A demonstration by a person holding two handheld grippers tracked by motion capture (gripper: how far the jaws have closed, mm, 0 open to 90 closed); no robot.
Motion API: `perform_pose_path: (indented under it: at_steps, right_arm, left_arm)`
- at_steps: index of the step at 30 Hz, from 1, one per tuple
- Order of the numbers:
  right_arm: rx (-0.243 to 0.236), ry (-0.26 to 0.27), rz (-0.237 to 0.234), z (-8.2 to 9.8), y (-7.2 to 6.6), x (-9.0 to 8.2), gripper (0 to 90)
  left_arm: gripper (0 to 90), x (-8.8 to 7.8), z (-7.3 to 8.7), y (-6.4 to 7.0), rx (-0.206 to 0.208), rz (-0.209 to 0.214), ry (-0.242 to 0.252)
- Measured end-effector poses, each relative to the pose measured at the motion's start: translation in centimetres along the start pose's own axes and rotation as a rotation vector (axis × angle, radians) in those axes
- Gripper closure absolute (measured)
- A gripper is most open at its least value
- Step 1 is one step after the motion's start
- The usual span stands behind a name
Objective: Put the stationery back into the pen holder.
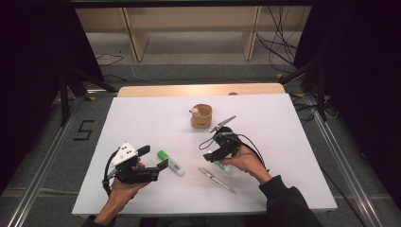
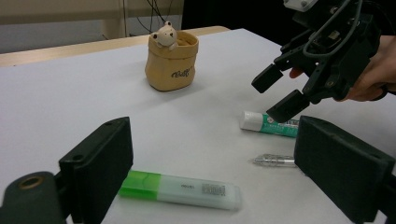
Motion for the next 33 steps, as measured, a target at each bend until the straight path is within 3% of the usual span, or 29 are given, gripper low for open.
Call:
perform_pose_path:
  at_steps: [11,33]
  right_arm:
    - [-0.009,-0.060,-0.010,0.1,0.0,0.8,22.0]
    - [-0.006,-0.162,0.029,0.0,0.2,2.6,49.9]
  left_arm:
    - [11.3,0.3,0.0,0.1,0.008,0.007,-0.006]
    - [11.3,0.2,0.0,0.3,0.023,0.015,-0.005]
Point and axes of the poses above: each handheld gripper's, and its own axes: x roughly forward along the jaws, z roughly out of its underside, y roughly to its right, the point moved 1 cm from there along x, roughly forward along the jaws
